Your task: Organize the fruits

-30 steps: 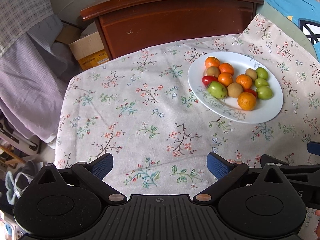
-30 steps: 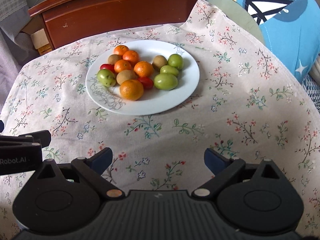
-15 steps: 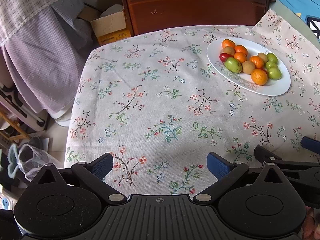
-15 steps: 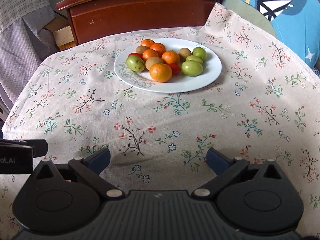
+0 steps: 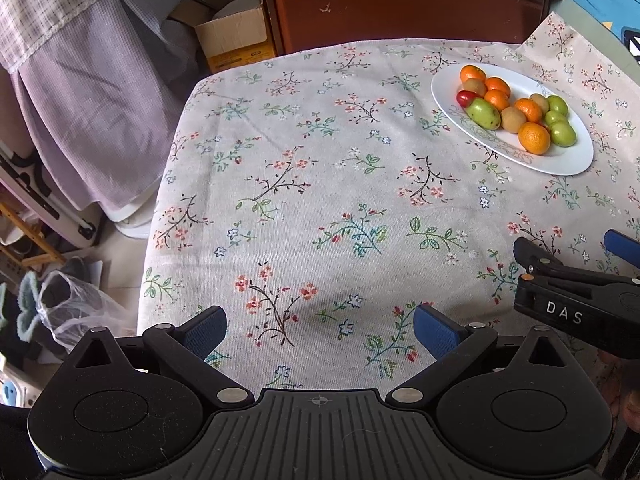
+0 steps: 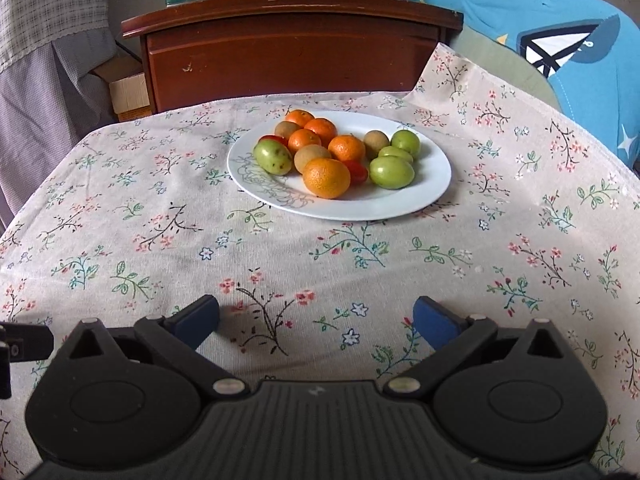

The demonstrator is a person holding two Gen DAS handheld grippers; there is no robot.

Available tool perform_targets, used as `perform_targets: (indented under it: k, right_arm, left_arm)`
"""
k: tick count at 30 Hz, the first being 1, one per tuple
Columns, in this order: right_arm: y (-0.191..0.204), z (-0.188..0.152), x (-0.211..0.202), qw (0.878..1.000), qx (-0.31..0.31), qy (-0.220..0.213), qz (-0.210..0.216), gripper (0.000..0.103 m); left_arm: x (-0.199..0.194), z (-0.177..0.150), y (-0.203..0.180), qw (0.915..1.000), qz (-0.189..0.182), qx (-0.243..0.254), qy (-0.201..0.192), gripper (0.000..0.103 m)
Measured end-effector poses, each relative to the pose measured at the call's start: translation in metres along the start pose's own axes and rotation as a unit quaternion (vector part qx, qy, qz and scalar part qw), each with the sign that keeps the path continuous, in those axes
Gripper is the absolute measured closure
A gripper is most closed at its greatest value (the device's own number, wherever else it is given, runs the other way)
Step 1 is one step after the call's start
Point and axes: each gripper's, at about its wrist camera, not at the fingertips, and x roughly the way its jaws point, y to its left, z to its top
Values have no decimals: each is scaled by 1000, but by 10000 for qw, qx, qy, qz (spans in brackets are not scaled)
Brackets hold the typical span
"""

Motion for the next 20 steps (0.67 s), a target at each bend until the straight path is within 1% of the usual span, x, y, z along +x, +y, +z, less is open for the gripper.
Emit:
perform_targets:
  k: [3,6,10,12,14,16,20]
  right_arm:
    - [3,0,0,10000,49,-25,-76,1]
    - [2,-1,0,10000,58,-30,-74,1]
    - [2,-1,0,10000,55,-37,-71,1]
    - [2,-2,0,10000,54,-47,-68,1]
    - [2,-1,-1,10000,50,-47,-69,1]
    - [2,-1,-1,10000,48,-46,-68,1]
    - [1,-2,-1,10000,47,-52,-66,1]
  left_arm:
    - [3,-2,-2,10000,2,43,28,2]
    - [7,-3,-2,10000,1,59,72,2]
    - [8,-5,-1,10000,-46,49,39,2]
    - [11,-5,0,9999,-71,-6,129,2]
    - [11,-5,1,9999,-141,-27,88,2]
    - [15,-4,1,9999,-23,-32,163,2]
    - [15,-2,4,9998,-126,-136,124,2]
